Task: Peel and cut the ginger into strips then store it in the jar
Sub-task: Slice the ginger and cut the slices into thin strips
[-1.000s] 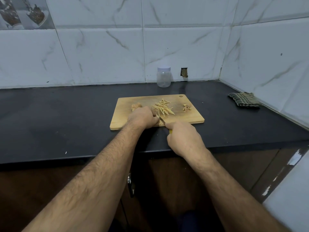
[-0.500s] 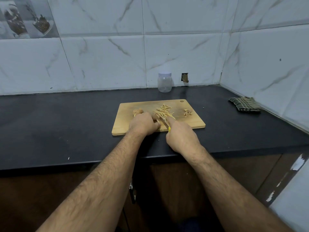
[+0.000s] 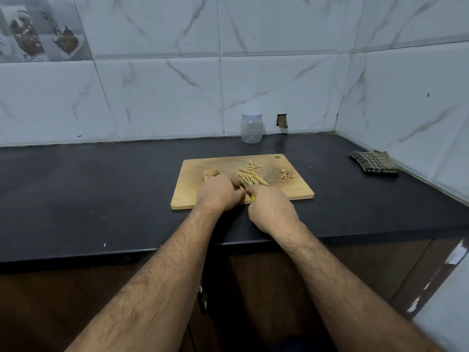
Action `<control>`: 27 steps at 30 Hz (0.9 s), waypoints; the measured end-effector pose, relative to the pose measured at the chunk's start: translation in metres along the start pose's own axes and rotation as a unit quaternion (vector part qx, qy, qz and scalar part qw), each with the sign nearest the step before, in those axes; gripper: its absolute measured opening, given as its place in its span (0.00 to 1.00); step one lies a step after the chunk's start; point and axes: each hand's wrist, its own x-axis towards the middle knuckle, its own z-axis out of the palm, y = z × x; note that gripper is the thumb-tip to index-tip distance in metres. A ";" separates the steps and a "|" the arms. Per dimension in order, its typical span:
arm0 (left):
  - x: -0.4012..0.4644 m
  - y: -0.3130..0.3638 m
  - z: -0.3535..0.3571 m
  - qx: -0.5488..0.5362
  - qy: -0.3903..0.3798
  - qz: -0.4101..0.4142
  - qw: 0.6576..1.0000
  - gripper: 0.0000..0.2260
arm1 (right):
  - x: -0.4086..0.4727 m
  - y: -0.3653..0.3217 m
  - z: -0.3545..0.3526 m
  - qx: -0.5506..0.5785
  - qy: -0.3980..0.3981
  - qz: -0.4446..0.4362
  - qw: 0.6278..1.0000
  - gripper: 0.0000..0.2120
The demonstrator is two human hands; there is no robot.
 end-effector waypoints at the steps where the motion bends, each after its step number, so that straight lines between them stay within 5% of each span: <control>1: 0.000 0.000 0.000 0.001 -0.003 0.001 1.000 0.10 | 0.000 0.000 0.000 -0.002 -0.001 -0.001 1.000 0.20; 27: -0.002 0.007 0.000 0.075 0.010 -0.006 0.997 0.16 | -0.020 0.007 -0.007 -0.059 -0.023 -0.004 0.998 0.18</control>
